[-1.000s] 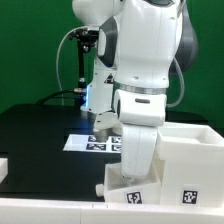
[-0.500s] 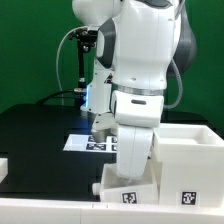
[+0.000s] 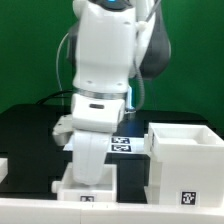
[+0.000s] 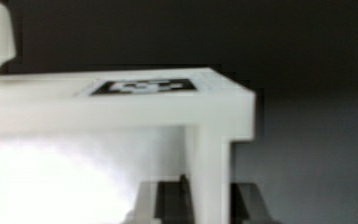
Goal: Assemble drawer
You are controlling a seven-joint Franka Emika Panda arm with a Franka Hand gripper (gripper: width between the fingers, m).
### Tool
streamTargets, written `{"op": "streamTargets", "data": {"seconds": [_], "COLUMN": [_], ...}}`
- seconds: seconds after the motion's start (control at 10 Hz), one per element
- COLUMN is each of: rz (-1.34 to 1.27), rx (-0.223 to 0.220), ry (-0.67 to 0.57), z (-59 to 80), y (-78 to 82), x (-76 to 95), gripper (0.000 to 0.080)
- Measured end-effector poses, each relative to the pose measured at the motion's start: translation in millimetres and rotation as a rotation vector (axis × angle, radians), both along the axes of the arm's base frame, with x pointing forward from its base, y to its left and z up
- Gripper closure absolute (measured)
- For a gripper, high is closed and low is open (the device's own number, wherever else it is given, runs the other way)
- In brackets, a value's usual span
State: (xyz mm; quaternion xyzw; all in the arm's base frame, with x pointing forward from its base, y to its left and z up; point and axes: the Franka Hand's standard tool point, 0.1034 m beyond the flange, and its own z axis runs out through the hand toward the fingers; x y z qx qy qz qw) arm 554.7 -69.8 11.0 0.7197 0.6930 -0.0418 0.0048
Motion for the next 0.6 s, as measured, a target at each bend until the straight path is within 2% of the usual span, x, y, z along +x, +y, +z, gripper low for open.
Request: {"op": "streamTargets", "data": {"seconds": [0.1, 0.3, 0.4, 0.5, 0.6], "rz": [0.002, -0.003, -0.005, 0.005, 0.020], "rx": [0.002, 0.001, 0.001, 0.004, 0.024], "ry": [0.000, -0.002, -0.002, 0.002, 0.021], "z": [0.2, 0.0, -0.1, -0.6, -2.8], "y": [-10.6, -7.6, -8.5, -9.8, -17.6], "x": [-1.1, -0.6, -0.8, -1.4, -3.1], "gripper": [0.0767, 0.0764, 0.0529, 0.0529, 0.0334]}}
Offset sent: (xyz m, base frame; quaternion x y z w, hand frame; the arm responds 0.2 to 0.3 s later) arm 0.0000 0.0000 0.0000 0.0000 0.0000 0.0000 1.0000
